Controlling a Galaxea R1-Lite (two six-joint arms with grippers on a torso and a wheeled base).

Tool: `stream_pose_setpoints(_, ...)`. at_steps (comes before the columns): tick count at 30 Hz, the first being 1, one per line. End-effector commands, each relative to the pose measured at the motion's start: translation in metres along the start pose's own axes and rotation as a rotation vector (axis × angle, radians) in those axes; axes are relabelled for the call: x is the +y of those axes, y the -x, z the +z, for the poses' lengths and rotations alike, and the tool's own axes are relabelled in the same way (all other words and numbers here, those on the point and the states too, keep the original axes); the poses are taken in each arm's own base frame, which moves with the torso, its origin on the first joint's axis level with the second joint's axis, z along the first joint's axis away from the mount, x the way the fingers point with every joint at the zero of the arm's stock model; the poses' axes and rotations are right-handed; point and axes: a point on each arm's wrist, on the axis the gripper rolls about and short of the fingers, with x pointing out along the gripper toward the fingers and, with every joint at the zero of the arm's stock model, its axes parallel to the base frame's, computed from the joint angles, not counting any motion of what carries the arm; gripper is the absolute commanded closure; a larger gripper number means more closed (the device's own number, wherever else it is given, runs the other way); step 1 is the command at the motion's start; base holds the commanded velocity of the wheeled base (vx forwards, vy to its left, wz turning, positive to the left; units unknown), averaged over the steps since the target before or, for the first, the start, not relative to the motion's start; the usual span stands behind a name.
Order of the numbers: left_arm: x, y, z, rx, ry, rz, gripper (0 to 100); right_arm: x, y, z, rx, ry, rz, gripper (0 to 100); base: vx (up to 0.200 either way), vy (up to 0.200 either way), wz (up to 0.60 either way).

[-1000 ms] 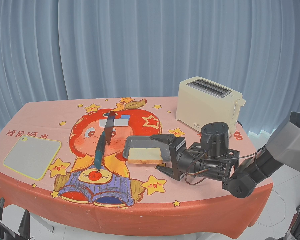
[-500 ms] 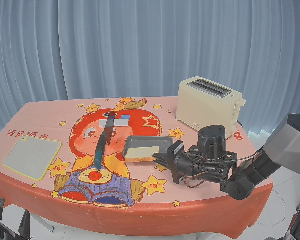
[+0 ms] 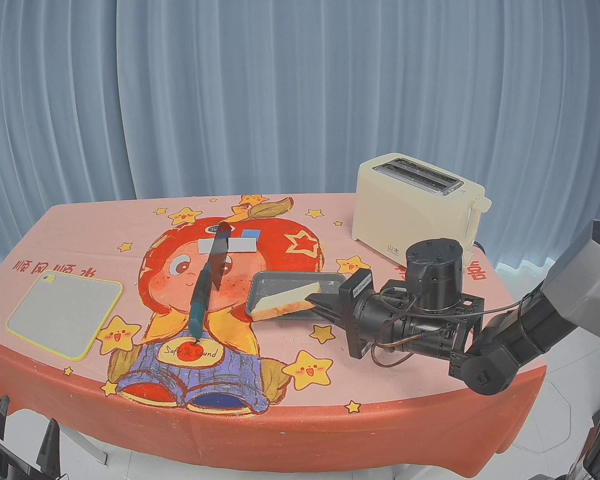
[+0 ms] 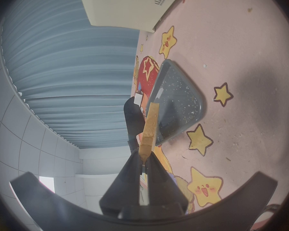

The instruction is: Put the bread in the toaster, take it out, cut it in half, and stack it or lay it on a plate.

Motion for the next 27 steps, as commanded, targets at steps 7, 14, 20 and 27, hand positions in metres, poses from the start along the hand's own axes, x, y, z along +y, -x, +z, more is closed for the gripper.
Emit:
stream_pose_setpoints(7, 0.000, -0.001, -0.005, 0.019, 0.000, 0.001, 0, 0.017, 0.010, -0.004, -0.005, 0.098, 0.057, 100, 0.000, 0.000, 0.00)
stream_pose_setpoints(14, 0.000, -0.001, -0.005, 0.019, 0.000, 0.001, 0, 0.036, 0.028, -0.007, -0.009, 0.121, 0.116, 100, 0.000, 0.000, 0.00)
stream_pose_setpoints(20, 0.000, -0.001, -0.005, 0.019, 0.000, 0.001, 0, 0.051, 0.042, -0.009, -0.017, 0.171, 0.161, 100, 0.000, 0.000, 0.00)
stream_pose_setpoints(27, 0.000, -0.001, -0.005, 0.019, 0.000, 0.001, 0, 0.053, 0.052, -0.011, -0.023, 0.225, 0.173, 100, 0.000, 0.000, 0.00)
